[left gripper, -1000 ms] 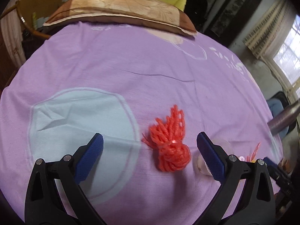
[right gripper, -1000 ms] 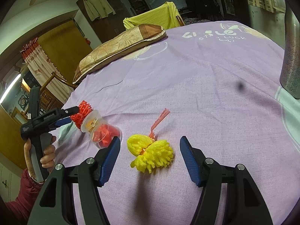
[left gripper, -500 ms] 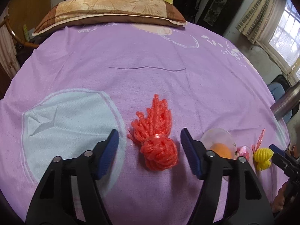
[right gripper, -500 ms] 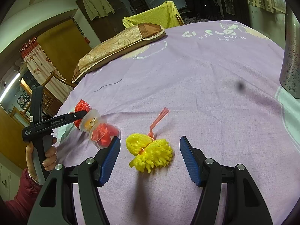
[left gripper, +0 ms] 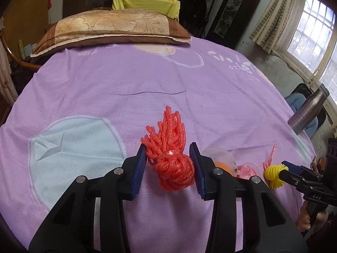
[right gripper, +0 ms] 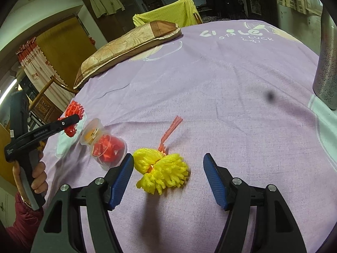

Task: Collect trash
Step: 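Grasp the red yarn tassel with the left tool while the right tool grasps the yellow yarn flower, then lift the yarn pieces and swing both tools toward the red wastebasket, then open both tools over the red wastebasket to drop the yarn pieces, then swing both tools back over the table toward the two clear cups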

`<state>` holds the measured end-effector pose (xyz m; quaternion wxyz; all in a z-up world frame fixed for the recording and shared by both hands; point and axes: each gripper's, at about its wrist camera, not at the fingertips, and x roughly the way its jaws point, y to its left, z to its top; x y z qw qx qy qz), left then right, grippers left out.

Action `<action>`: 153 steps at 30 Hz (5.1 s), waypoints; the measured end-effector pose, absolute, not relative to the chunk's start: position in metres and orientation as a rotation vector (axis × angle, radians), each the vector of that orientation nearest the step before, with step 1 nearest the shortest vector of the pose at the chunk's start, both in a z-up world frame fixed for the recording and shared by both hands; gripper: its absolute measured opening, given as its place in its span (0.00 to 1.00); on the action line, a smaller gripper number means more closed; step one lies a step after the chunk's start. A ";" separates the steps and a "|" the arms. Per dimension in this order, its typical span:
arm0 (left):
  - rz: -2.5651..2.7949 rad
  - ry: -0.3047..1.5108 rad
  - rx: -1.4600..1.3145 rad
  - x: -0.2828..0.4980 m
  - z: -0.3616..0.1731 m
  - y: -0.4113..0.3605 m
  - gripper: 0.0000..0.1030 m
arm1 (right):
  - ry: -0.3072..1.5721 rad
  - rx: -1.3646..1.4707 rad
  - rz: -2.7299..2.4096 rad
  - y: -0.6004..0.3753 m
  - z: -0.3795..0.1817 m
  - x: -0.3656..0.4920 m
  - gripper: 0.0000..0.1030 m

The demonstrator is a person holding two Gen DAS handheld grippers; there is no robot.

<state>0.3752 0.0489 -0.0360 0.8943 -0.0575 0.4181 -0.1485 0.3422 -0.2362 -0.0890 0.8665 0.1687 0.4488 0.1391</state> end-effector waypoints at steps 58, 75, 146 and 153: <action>-0.699 0.594 -0.049 0.158 0.046 -0.115 0.41 | 0.510 0.415 0.164 -0.340 0.009 0.095 0.22; -0.861 0.523 0.079 0.069 0.049 -0.192 0.41 | 0.375 0.443 0.002 -0.402 0.016 -0.031 0.22; -1.013 0.642 0.165 0.058 -0.012 -0.298 0.92 | 0.537 0.515 -0.276 -0.472 -0.069 -0.092 0.75; -0.922 0.573 0.073 0.077 0.005 -0.231 0.93 | 0.527 0.401 -0.186 -0.419 -0.033 -0.055 0.79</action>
